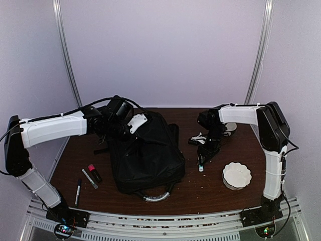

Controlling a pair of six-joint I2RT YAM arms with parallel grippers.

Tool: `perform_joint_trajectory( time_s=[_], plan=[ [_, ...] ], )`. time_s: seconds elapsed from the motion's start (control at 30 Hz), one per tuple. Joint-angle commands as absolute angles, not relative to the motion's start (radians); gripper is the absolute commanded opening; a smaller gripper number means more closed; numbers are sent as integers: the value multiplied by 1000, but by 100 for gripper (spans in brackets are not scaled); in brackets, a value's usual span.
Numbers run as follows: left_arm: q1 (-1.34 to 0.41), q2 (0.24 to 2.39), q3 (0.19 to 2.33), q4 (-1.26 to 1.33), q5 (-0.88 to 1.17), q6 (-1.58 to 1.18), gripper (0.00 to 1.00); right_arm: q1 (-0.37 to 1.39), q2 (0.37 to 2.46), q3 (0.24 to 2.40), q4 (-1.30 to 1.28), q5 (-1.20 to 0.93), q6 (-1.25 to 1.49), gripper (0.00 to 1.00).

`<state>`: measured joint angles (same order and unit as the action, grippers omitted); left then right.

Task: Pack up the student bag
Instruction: Pick up the glue stick from the corner of the board.

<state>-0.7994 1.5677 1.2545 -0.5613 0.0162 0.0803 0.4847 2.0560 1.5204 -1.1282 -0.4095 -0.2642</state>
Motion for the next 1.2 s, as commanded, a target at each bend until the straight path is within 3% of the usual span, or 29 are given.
perform_joint_trajectory(
  time_s=[0.0, 0.5, 0.87, 1.17],
  plan=[
    [-799, 1562, 1289, -520, 39, 94, 0, 510, 2095, 1587, -1096, -423, -221, 51],
    [-799, 1560, 1297, -527, 41, 95, 1, 597, 2128, 1609, -1080, -250, -211, 51],
    [-799, 1566, 1305, -535, 40, 97, 1, 638, 2055, 1516, -1064, -175, -267, 29],
    [-799, 1573, 1300, -534, 42, 95, 1, 653, 2000, 1467, -1040, -149, -295, 25]
  ],
)
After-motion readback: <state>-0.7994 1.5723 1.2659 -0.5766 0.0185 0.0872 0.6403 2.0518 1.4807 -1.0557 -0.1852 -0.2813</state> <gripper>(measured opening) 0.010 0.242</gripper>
